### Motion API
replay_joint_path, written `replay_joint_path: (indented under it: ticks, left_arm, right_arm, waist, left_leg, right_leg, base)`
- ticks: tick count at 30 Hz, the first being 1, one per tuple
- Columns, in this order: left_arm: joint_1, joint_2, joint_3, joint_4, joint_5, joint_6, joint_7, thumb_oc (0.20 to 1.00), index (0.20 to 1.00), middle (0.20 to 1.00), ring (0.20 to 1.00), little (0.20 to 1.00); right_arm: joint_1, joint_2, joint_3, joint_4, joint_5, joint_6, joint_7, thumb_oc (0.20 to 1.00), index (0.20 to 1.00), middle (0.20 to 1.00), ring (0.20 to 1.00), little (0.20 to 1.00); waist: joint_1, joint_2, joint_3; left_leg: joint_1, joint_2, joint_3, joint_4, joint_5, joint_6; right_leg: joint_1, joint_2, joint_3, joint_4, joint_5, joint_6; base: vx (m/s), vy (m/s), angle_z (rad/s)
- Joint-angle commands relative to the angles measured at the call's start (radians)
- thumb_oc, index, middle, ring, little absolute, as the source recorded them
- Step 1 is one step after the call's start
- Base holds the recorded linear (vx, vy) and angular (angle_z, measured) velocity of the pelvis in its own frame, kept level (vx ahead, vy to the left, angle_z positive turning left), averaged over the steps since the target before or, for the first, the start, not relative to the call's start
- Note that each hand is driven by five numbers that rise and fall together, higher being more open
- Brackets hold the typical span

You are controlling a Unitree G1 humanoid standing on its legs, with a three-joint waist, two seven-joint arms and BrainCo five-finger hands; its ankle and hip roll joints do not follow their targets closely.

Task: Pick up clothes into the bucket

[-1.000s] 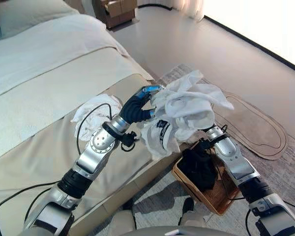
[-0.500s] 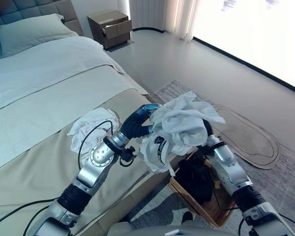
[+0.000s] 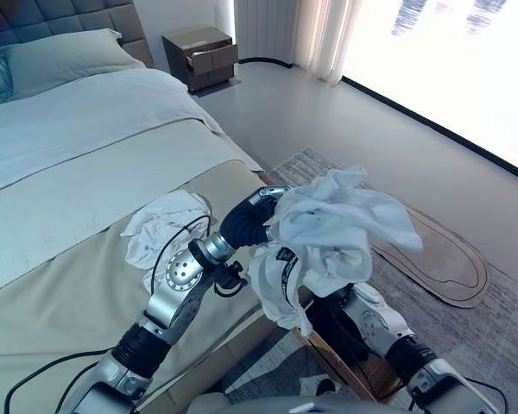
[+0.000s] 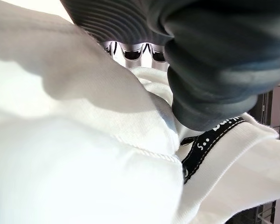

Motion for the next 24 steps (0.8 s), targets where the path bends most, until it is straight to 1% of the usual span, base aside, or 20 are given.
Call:
replay_joint_path:
  ticks: [1,2,4,5,6,7,8,13,18,23,24]
  left_arm:
    - [-0.092,-0.027,0.036,-0.053,-0.033,-0.039,-0.007,0.200,0.200,0.200,0.200,0.200]
    - [-0.092,-0.027,0.036,-0.053,-0.033,-0.039,-0.007,0.200,0.200,0.200,0.200,0.200]
    - [-0.094,-0.033,0.035,-0.057,-0.041,-0.035,-0.017,0.200,0.200,0.200,0.200,0.200]
    - [-0.093,-0.033,0.037,-0.059,-0.044,-0.033,-0.020,0.200,0.200,0.200,0.200,0.200]
    - [-0.092,-0.033,0.039,-0.058,-0.043,-0.032,-0.020,0.200,0.200,0.200,0.200,0.200]
    - [-0.093,-0.033,0.044,-0.053,-0.041,-0.034,-0.019,0.200,0.200,0.200,0.200,0.200]
    - [-0.092,-0.032,0.050,-0.050,-0.040,-0.035,-0.022,0.200,0.200,0.200,0.200,0.200]
    - [-0.080,-0.034,0.074,-0.022,-0.041,-0.035,-0.022,0.200,0.200,0.200,0.200,0.200]
    - [-0.051,-0.023,0.132,-0.005,-0.021,-0.046,-0.004,0.200,0.200,0.200,0.200,0.200]
    - [-0.007,-0.020,0.212,0.039,0.008,-0.065,0.035,0.200,0.200,0.200,0.200,0.200]
    - [-0.007,-0.020,0.211,0.039,0.008,-0.065,0.035,0.200,0.200,0.200,0.200,0.200]
  right_arm:
    - [-0.101,0.050,0.042,-0.023,0.004,0.003,0.062,1.000,1.000,1.000,1.000,1.000]
    - [-0.101,0.050,0.042,-0.023,0.004,0.003,0.062,1.000,1.000,1.000,1.000,1.000]
    - [-0.111,0.064,0.064,-0.049,0.022,0.024,0.085,1.000,1.000,1.000,1.000,1.000]
    - [-0.112,0.068,0.073,-0.059,0.033,0.034,0.097,0.771,0.771,0.771,0.771,0.771]
    - [-0.110,0.069,0.076,-0.063,0.040,0.039,0.102,0.200,0.200,0.200,0.200,0.200]
    - [-0.111,0.067,0.074,-0.059,0.040,0.033,0.097,0.200,0.200,0.200,0.200,0.200]
    - [-0.108,0.069,0.073,-0.063,0.060,0.044,0.109,0.200,0.200,0.200,0.200,0.200]
    - [-0.089,0.052,0.060,-0.060,0.065,0.058,0.123,0.200,0.200,0.200,0.200,0.200]
    - [-0.014,0.027,-0.010,-0.072,0.115,0.055,0.117,0.200,0.200,0.200,0.200,0.200]
    - [0.077,0.030,-0.122,-0.074,0.199,0.037,0.092,0.200,0.200,0.200,0.200,0.200]
    - [0.078,0.030,-0.122,-0.074,0.199,0.037,0.092,0.200,0.200,0.200,0.200,0.200]
  waist:
    - [0.029,-0.017,0.001]
    - [0.029,-0.017,0.001]
    - [0.032,-0.016,0.001]
    - [0.033,-0.015,0.002]
    - [0.034,-0.016,0.002]
    - [0.035,-0.015,0.002]
    - [0.037,-0.015,0.002]
    - [0.037,-0.017,-0.001]
    - [0.030,-0.020,-0.004]
    - [0.020,-0.022,-0.009]
    - [0.020,-0.022,-0.009]
  left_leg:
    - [0.007,-0.014,0.025,0.028,-0.058,0.018]
    - [0.007,-0.014,0.025,0.028,-0.058,0.018]
    - [0.006,-0.016,0.024,0.027,-0.058,0.020]
    - [0.005,-0.016,0.023,0.027,-0.058,0.020]
    - [0.005,-0.017,0.022,0.028,-0.058,0.020]
    - [0.004,-0.018,0.022,0.028,-0.058,0.021]
    - [0.004,-0.019,0.022,0.028,-0.058,0.021]
    - [0.005,-0.020,0.020,0.030,-0.060,0.023]
    - [0.008,-0.023,0.022,0.029,-0.062,0.023]
    - [0.011,-0.021,0.026,0.030,-0.065,0.024]
    - [0.011,-0.021,0.026,0.030,-0.065,0.024]
  right_leg:
    - [-0.050,-0.014,-0.007,0.036,0.050,0.024]
    - [-0.050,-0.014,-0.007,0.036,0.050,0.024]
    - [-0.050,-0.014,-0.007,0.034,0.051,0.024]
    - [-0.050,-0.014,-0.007,0.033,0.050,0.024]
    - [-0.050,-0.014,-0.008,0.033,0.050,0.024]
    - [-0.050,-0.015,-0.009,0.034,0.050,0.024]
    - [-0.050,-0.016,-0.011,0.035,0.050,0.024]
    - [-0.048,-0.018,-0.012,0.036,0.050,0.024]
    - [-0.046,-0.019,-0.013,0.038,0.050,0.026]
    - [-0.046,-0.018,-0.013,0.038,0.049,0.026]
    - [-0.046,-0.018,-0.013,0.038,0.049,0.026]
  base:
    - [0.00,0.000,0.00]
    - [0.00,0.000,0.00]
    - [0.00,0.000,0.00]
    - [0.00,0.000,0.00]
    - [0.00,0.000,0.00]
    - [0.00,0.000,0.00]
    - [0.00,0.000,0.00]
    - [0.00,0.000,0.00]
    - [0.00,0.000,0.00]
    - [0.00,0.000,0.00]
    - [0.00,0.000,0.00]
